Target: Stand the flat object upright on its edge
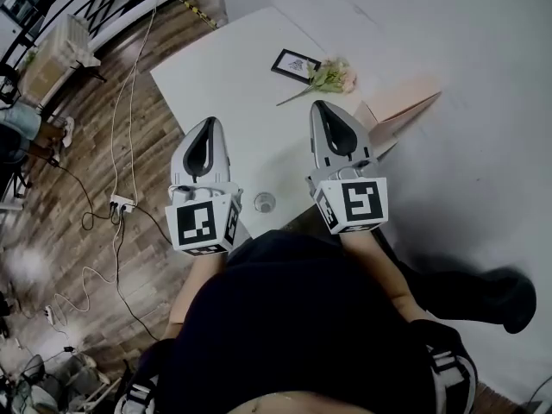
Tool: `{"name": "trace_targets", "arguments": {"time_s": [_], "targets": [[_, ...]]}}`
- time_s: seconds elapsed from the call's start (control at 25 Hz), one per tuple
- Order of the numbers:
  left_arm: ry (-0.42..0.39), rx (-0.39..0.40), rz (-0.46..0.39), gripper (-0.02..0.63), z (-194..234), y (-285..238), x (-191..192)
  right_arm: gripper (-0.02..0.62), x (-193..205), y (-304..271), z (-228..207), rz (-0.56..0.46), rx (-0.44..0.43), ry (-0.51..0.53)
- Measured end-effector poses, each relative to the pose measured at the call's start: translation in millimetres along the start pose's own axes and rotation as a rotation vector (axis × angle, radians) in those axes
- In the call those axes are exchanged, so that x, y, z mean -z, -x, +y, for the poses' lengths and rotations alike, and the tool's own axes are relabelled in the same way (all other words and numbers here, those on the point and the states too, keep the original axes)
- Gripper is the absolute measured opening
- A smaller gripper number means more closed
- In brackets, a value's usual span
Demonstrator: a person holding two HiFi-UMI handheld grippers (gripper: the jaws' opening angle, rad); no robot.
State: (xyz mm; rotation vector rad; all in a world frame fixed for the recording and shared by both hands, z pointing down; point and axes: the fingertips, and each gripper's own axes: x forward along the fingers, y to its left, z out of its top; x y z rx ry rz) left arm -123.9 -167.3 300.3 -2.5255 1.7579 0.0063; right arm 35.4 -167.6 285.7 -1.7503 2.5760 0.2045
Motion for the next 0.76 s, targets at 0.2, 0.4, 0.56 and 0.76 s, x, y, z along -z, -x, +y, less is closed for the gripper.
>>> {"name": "trace_targets", "arguments": {"time_s": [0.2, 0.4, 0.56, 0.76], "targets": [[0.005, -0.016, -0.005, 0.011, 3.3, -1.2, -1.2, 0.012, 5.2, -4.8, -0.6, 0.012, -0.005, -0.001], [0.01, -0.02, -0.009, 0.011, 8.2, 1.0, -2.5, 0.012, 4.2, -7.4, 1.6, 0.019, -0.003, 0.007], [0.008, -0.021, -0.015, 0.011, 8.4, 2.2, -3.0, 0.012, 3.7, -7.9, 2.0, 0.017, -0.003, 0.008], [0.006, -0.018, -0.019, 0.011, 1.1, -5.0, 4.1, 0.012, 14.1, -10.4, -6.5, 0.016, -0.006, 0.003]]}}
